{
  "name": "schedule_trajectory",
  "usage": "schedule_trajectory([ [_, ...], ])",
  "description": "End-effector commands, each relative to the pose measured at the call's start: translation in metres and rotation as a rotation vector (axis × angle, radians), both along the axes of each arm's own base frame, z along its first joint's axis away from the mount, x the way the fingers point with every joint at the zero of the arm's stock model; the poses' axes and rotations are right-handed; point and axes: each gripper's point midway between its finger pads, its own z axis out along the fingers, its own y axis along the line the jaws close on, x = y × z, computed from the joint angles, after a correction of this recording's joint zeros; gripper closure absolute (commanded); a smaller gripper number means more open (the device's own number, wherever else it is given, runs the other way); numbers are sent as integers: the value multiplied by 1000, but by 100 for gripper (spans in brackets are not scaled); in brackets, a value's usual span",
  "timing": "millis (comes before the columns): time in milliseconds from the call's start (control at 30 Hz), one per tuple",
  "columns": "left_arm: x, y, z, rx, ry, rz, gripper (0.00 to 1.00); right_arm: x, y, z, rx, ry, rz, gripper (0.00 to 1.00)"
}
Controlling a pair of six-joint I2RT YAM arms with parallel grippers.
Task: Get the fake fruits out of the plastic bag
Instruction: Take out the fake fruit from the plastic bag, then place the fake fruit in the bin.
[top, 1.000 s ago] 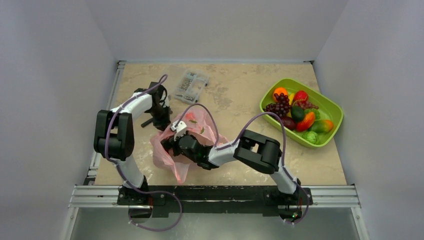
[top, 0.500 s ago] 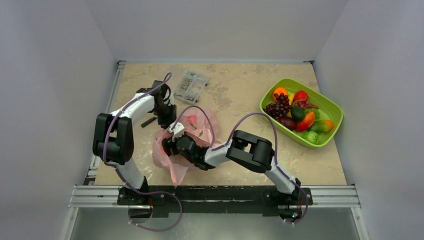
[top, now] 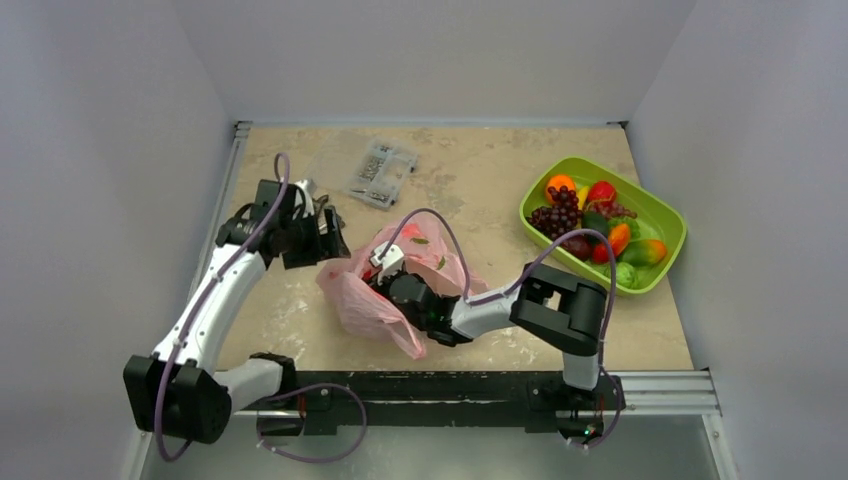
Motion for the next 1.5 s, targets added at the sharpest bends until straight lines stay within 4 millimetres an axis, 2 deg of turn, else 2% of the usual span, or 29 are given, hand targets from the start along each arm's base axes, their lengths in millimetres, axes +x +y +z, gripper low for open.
schedule_trajectory([
  [0, -38, -4, -18, -102, 47, 104, 18, -7, -4, 25, 64, 17, 20, 100],
  [100, -53, -10, -13, -187, -26, 117, 16, -10, -12, 30, 79, 34, 11, 100],
  [200, -66, -34, -17, -349, -31, 67, 12, -17, -10, 41, 107, 49, 45, 100],
  [300, -65, -56, -29, -498, 18, 45, 17, -25, -3, 54, 138, 60, 99, 100],
  [333, -64, -60, -33, -524, 40, 39, 24, -27, -1, 56, 139, 64, 112, 100],
  [367, -63, -61, -39, -529, 63, 44, 38, -28, -1, 57, 136, 69, 118, 100],
  [400, -61, -60, -44, -517, 74, 54, 60, -29, -3, 57, 122, 81, 112, 100],
  [433, -58, -56, -48, -488, 79, 71, 75, -28, -8, 53, 96, 95, 93, 100],
  [467, -54, -52, -48, -454, 69, 86, 82, -27, -13, 54, 77, 102, 73, 100],
  [633, -34, -19, -41, -253, -28, 167, 100, -30, -56, 57, -20, 114, -1, 100],
  [767, -24, 0, -40, -145, -66, 211, 100, -49, -84, 70, -72, 110, 62, 100],
  [900, -20, 10, -40, -89, -95, 228, 100, -68, -104, 100, -37, 103, 131, 100],
  [1033, -20, 11, -42, -84, -92, 226, 100, -105, -97, 138, 38, 74, 366, 100],
  [1133, -21, 12, -41, -89, -85, 246, 100, -111, -94, 156, 45, 81, 402, 100],
  [1233, -26, 20, -44, -61, -71, 289, 100, -103, -99, 191, 85, 40, 352, 100],
  [1333, -31, 28, -47, -24, -60, 317, 100, -85, -108, 234, 116, -45, 259, 100],
  [1367, -32, 29, -47, -19, -57, 320, 100, -73, -114, 253, 128, -79, 189, 100],
  [1433, -35, 29, -47, -13, -43, 317, 100, -40, -131, 267, 110, -110, 26, 100],
  [1467, -37, 28, -47, -15, -31, 312, 96, -21, -142, 269, 98, -110, -42, 100],
])
